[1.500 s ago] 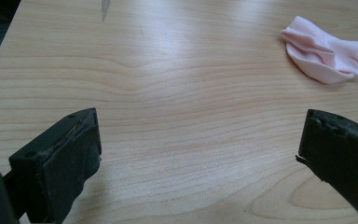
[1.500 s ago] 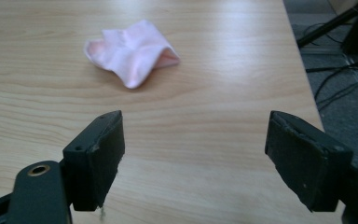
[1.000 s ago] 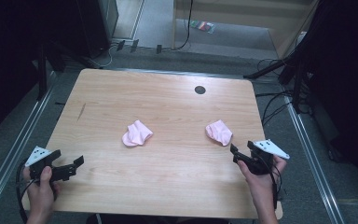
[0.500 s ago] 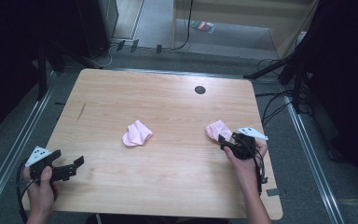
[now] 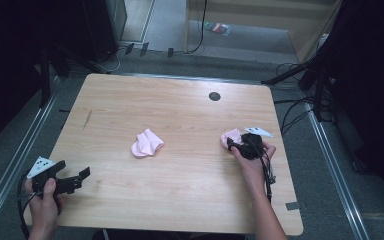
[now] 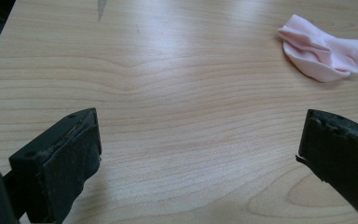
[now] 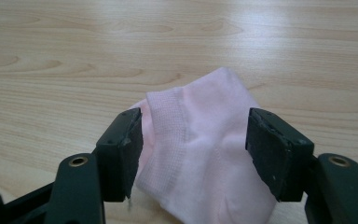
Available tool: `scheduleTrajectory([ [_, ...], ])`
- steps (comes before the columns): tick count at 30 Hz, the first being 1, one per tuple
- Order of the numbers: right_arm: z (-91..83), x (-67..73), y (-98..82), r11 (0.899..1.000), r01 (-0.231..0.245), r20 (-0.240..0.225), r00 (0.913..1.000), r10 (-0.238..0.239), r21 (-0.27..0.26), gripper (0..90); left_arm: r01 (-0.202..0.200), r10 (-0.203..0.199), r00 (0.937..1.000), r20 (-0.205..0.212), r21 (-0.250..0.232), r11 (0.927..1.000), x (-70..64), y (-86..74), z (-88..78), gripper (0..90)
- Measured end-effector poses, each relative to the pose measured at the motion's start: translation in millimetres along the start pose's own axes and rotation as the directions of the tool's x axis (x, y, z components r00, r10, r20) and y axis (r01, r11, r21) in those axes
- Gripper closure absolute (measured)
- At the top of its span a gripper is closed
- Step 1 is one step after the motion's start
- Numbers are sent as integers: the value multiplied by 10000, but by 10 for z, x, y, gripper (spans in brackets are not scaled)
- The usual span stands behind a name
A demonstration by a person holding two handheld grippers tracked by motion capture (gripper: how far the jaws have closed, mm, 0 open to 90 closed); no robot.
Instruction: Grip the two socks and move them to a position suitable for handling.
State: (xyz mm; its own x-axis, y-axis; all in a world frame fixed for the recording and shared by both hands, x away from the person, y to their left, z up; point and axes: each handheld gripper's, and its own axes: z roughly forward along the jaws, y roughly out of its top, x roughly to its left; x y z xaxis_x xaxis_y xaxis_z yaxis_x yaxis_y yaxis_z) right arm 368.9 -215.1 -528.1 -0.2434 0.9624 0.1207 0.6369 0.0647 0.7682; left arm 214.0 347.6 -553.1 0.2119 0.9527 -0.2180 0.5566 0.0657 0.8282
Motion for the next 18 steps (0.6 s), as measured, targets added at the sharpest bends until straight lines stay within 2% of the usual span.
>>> scheduleTrajectory([
  [7, 135, -5, -45, 9996, -79, 195, 9998, 73, 286, 334, -54, 54, 10000, 7, 17, 10000, -2, 1, 2, 0],
  [10, 162, 9, -62, 9993, 194, 361, 9991, -206, 331, 351, -56, 56, 10000, 6, 23, 10000, -3, 1, 1, 0],
  [13, 173, 64, -101, 9949, 963, 797, 9919, -984, 296, 438, -55, 55, 10000, -4, 27, 10000, -4, 0, 2, 0],
  [16, 152, 66, -106, 9938, 1082, 685, 9916, -1097, 250, 658, -40, 40, 10000, -24, 39, 10000, -6, -1, 1, 0],
  [18, 146, 47, -119, 9938, 1102, 779, 9908, -1108, 125, 763, -58, 58, 10000, -48, 20, 10000, -8, -2, -1, 0],
])
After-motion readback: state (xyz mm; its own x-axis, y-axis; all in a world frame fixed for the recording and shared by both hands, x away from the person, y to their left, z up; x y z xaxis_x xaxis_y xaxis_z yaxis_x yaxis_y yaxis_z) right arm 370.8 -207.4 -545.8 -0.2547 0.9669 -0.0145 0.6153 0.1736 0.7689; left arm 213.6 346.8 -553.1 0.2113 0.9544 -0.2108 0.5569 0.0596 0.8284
